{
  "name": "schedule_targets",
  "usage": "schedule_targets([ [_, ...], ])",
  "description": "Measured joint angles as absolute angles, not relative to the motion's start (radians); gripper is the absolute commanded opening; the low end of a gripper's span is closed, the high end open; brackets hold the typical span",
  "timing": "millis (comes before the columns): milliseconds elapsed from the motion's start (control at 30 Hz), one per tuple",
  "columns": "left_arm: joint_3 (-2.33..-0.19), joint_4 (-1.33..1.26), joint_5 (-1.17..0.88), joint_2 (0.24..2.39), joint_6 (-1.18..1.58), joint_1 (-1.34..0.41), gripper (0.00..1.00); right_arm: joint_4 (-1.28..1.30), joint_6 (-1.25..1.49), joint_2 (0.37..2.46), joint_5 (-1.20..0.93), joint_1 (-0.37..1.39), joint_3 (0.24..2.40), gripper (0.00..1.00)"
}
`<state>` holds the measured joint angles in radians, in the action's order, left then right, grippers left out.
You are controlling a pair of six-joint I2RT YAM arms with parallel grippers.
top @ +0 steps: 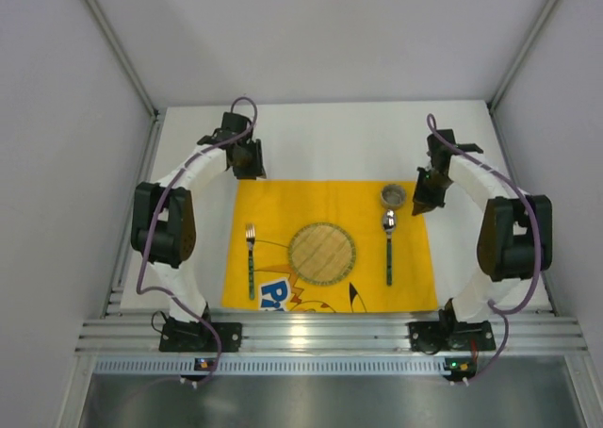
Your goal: Set the dinner table for one person
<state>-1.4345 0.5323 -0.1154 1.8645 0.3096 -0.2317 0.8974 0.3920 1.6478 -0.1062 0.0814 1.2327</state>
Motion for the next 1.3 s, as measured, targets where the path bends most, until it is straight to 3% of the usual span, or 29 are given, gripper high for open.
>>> schedule_targets([
  [233, -1.435, 0.532, -0.136, 1.905, 0.278, -0.186, 0.31, 0.850, 0.384, 1.869, -0.084, 0.075, 1.243, 0.00],
  [600, -1.435, 0.530, -0.149, 2.014, 0.260, -0.154, 0.16, 0.971, 0.376, 2.062, -0.089, 0.069, 1.497, 0.00],
  [1300, -1.771, 0.551, -0.213, 2.252, 0.263, -0.039, 0.15, 1.012, 0.383, 2.093, -0.111, 0.055, 1.541, 0.00],
])
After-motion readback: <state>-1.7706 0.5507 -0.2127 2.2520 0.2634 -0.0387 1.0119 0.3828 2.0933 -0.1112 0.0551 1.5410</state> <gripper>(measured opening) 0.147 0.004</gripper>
